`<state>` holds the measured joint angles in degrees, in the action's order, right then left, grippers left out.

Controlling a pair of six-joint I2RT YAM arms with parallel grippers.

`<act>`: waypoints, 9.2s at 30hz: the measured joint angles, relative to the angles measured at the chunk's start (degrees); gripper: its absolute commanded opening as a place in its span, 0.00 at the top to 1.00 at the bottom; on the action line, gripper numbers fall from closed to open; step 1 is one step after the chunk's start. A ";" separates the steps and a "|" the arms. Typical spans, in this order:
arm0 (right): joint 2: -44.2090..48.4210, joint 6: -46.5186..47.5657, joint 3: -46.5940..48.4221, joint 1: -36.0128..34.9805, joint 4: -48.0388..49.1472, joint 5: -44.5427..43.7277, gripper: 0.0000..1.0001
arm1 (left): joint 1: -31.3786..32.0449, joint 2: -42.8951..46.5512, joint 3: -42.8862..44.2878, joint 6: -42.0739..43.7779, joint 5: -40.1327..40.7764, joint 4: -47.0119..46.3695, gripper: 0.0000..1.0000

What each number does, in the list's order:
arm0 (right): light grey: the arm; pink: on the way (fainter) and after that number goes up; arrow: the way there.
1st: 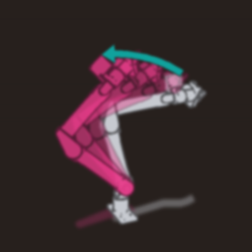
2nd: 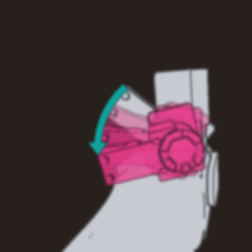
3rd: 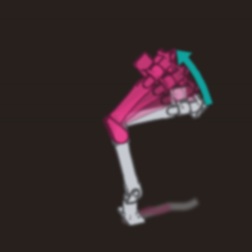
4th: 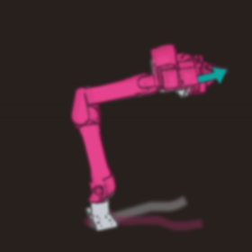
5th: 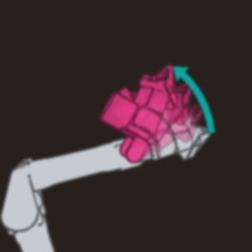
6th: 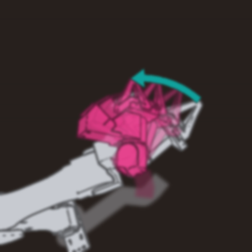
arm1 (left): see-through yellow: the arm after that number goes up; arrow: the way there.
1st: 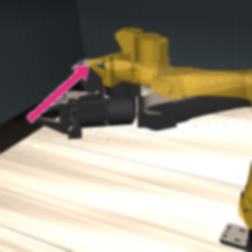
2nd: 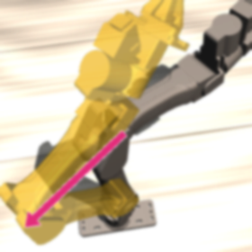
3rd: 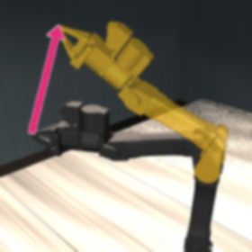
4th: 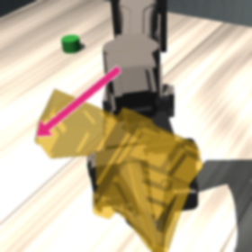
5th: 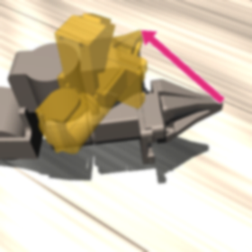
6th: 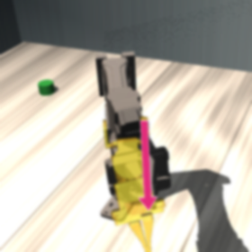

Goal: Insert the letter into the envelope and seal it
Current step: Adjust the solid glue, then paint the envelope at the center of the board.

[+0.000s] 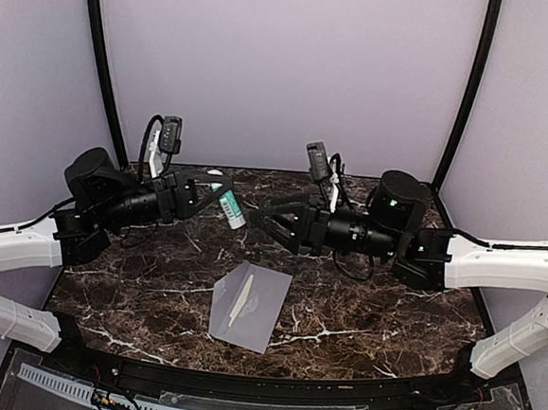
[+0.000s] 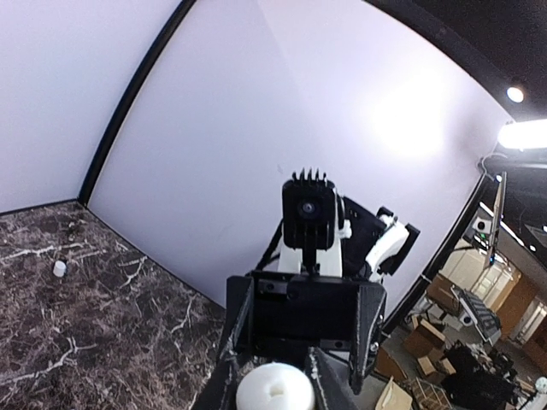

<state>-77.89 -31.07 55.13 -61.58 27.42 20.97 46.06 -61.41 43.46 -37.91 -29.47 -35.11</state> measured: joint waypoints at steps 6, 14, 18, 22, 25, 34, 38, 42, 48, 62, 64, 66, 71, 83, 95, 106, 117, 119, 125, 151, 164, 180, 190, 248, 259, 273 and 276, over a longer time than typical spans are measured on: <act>-2.95 -9.09 -1.66 -2.08 12.94 -2.86 0.24 | 1.18 0.33 -2.73 -2.34 7.89 -8.26 0.93; -8.68 -16.98 -0.11 -2.51 19.74 -3.26 0.27 | 2.60 0.31 -3.13 -3.19 12.81 -13.18 0.93; -10.73 -19.19 1.49 -2.54 21.73 -2.93 0.33 | 3.10 0.20 -3.13 -3.48 13.62 -14.73 0.93; -11.78 -20.96 2.89 -2.51 23.82 -2.67 0.43 | 3.52 -0.48 -3.13 -3.85 13.77 -15.89 0.93; -12.35 -21.99 3.91 -2.54 25.09 -2.45 0.49 | 3.76 -0.90 -3.17 -3.98 13.94 -16.26 0.93; -15.56 -25.03 6.78 -2.51 28.20 -1.27 0.60 | 4.11 -0.90 -3.58 -4.35 14.08 -18.36 0.93; -15.76 -25.38 6.99 -2.51 28.59 -1.29 0.67 | 4.22 -0.90 -3.67 -4.35 14.08 -18.93 0.93; -15.80 -25.53 6.99 -2.51 28.72 -1.53 0.80 | 4.37 -0.90 -3.78 -4.48 14.01 -19.63 0.93; -15.78 -24.70 6.99 -2.51 29.14 -1.73 0.84 | 4.46 -0.90 -3.89 -5.20 13.97 -19.91 0.57; -5.60 -17.14 3.06 2.60 16.72 -4.09 0.87 | 4.46 3.72 -4.07 -4.24 13.03 -1.84 0.13; -4.04 -15.02 3.52 4.26 12.02 -2.71 0.88 | 4.46 4.04 -3.10 -3.69 12.15 2.43 0.12; -3.45 -12.76 4.81 5.86 6.73 -0.26 0.88 | 4.09 4.04 -2.16 -3.32 10.75 5.79 0.11; -2.99 -7.89 6.25 7.85 -3.19 6.05 0.88 | 1.99 3.21 -0.52 -3.50 5.77 10.05 0.11; -0.90 -2.80 6.25 7.93 -12.11 13.92 0.88 | -0.52 -0.92 0.11 -6.51 -1.51 9.90 0.06; -1.36 -0.33 7.30 7.98 -16.68 15.47 0.89 | -0.70 -4.94 1.64 -9.51 -7.34 7.61 0.08; -2.54 0.63 7.87 7.98 -18.03 16.39 0.90 | -0.85 -8.04 3.48 -11.17 -10.71 6.03 0.34; -2.93 1.77 8.00 7.98 -19.21 16.59 0.90 | -0.85 -9.03 3.48 -12.87 -12.04 4.35 0.60; -2.97 2.01 8.11 7.98 -19.85 16.59 0.90 | -0.87 -9.07 3.48 -13.03 -12.11 4.35 0.65; -3.21 2.49 8.83 7.98 -20.68 16.65 0.90 | -1.20 -9.18 3.48 -13.46 -12.04 4.79 0.76; -3.23 -9.14 2.91 7.54 -4.26 13.29 0.71 | -1.20 -8.61 1.51 -14.47 -9.51 1.25 1.00; -5.95 -11.56 2.93 5.55 -0.42 14.14 0.75 | -1.20 -7.87 1.03 -14.86 -8.70 -0.02 1.00; -5.97 -11.43 2.93 5.35 -0.44 13.46 0.81 | -1.20 -7.87 1.03 -14.88 -8.87 -0.04 1.00; -5.79 -10.97 2.99 5.25 -0.87 12.48 0.74 | -1.18 -7.43 0.98 -14.38 -8.17 0.52 1.00; 2.64 -7.08 2.05 9.81 -8.28 5.75 0.92 | -3.19 0.52 2.27 -6.45 -0.22 18.67 0.01; 4.55 2.12 2.73 10.71 -29.27 -3.13 0.94 | -3.61 0.15 0.07 -1.68 6.12 37.40 0.09; 5.90 1.97 -0.26 9.99 -33.64 -4.79 0.94 | -8.09 -11.58 -8.79 3.23 5.20 41.77 0.20; 5.90 1.97 -0.26 9.46 -33.59 -4.85 0.94 | -9.14 -14.93 -8.46 4.81 3.96 40.70 0.26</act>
<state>-71.99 -29.10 54.87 -52.12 -6.17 16.12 36.93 -76.34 35.00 -33.10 -25.52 5.58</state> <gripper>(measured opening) 0.196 0.793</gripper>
